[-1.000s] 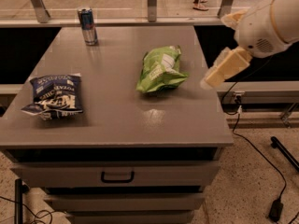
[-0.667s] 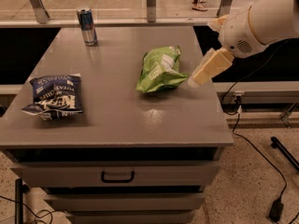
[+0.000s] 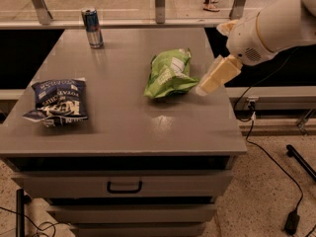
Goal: Move green rice chip bag near redbull can
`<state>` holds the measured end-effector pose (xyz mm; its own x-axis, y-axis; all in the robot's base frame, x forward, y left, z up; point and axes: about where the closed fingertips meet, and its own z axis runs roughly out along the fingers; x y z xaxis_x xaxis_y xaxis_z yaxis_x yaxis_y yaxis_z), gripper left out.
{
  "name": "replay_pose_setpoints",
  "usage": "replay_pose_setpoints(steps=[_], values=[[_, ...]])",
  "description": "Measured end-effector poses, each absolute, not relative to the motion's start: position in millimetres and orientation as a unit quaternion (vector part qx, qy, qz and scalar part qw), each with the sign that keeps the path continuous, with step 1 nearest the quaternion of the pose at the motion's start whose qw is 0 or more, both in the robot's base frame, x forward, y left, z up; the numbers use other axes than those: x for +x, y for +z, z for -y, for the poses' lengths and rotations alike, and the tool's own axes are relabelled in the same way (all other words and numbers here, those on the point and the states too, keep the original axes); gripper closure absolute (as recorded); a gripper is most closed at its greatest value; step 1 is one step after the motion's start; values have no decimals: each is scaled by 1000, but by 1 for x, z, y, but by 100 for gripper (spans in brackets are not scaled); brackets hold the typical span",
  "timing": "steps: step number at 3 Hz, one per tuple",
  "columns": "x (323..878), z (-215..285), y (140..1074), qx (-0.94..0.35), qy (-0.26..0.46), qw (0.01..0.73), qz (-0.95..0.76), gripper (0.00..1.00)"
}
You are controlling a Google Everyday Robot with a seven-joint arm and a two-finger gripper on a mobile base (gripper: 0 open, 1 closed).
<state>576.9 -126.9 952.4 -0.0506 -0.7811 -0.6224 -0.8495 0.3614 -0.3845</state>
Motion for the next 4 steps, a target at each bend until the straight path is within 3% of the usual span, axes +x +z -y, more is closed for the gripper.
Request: replay_pose_setpoints(steps=[3, 4], values=[[611, 88, 886, -565, 34, 408, -717, 0], [619, 81, 876, -565, 36, 410, -715, 18]])
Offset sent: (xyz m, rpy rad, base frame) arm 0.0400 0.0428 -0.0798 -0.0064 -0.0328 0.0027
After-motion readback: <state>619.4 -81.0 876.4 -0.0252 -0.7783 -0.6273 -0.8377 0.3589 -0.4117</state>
